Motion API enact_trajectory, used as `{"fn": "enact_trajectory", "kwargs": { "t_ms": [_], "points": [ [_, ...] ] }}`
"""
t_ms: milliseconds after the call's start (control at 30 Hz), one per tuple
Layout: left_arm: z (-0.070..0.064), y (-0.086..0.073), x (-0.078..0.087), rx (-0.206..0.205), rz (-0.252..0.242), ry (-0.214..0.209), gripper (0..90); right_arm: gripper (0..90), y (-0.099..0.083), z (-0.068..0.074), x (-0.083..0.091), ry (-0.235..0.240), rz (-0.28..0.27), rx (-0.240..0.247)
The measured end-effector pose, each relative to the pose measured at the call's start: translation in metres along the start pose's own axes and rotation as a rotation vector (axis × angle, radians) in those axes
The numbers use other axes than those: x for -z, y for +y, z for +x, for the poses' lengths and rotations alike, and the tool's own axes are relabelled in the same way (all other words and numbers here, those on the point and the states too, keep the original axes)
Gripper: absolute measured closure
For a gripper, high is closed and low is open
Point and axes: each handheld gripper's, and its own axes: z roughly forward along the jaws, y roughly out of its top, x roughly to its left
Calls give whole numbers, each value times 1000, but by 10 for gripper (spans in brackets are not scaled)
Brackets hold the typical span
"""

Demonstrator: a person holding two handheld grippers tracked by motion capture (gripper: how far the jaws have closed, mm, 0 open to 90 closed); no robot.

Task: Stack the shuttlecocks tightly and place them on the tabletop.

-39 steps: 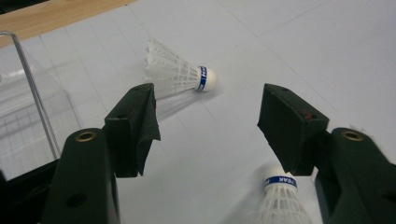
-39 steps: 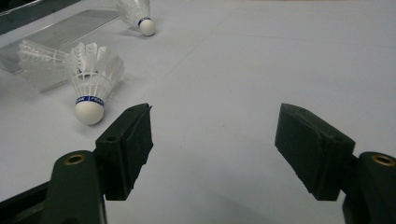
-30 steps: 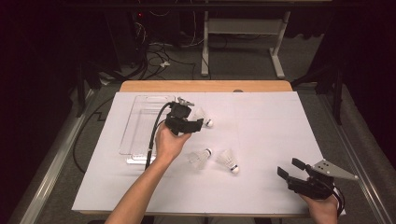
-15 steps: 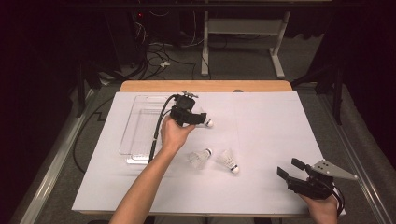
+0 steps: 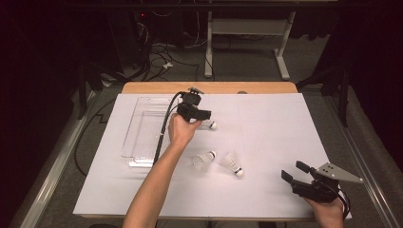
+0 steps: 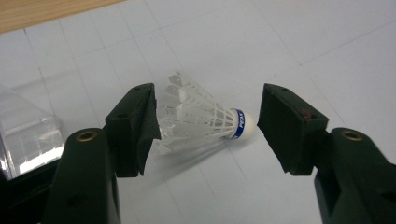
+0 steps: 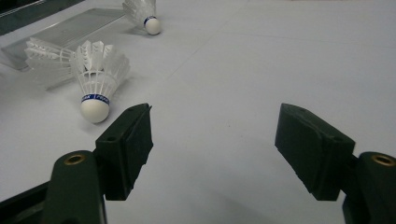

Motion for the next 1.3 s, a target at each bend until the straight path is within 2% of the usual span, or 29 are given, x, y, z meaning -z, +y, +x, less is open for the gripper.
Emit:
{"fn": "enact_trajectory", "kwargs": {
  "t_ms": [300, 400, 833, 1100, 1300],
  "points": [
    [9, -1, -10, 27, 36, 10, 401, 276, 0, 0, -1, 2, 1, 1],
    [12, -1, -13, 54, 38, -12, 421, 275, 0, 1, -1, 2, 2, 1],
    [15, -1, -22, 85, 55, -31, 489, 275, 0, 0, -1, 4, 2, -2],
    [18, -1, -24, 104, 69, -66, 599, 275, 0, 0, -1, 5, 3, -2],
    [18, -1, -24, 99, 75, -86, 676, 275, 0, 0, -1, 5, 4, -2]
  ]
}}
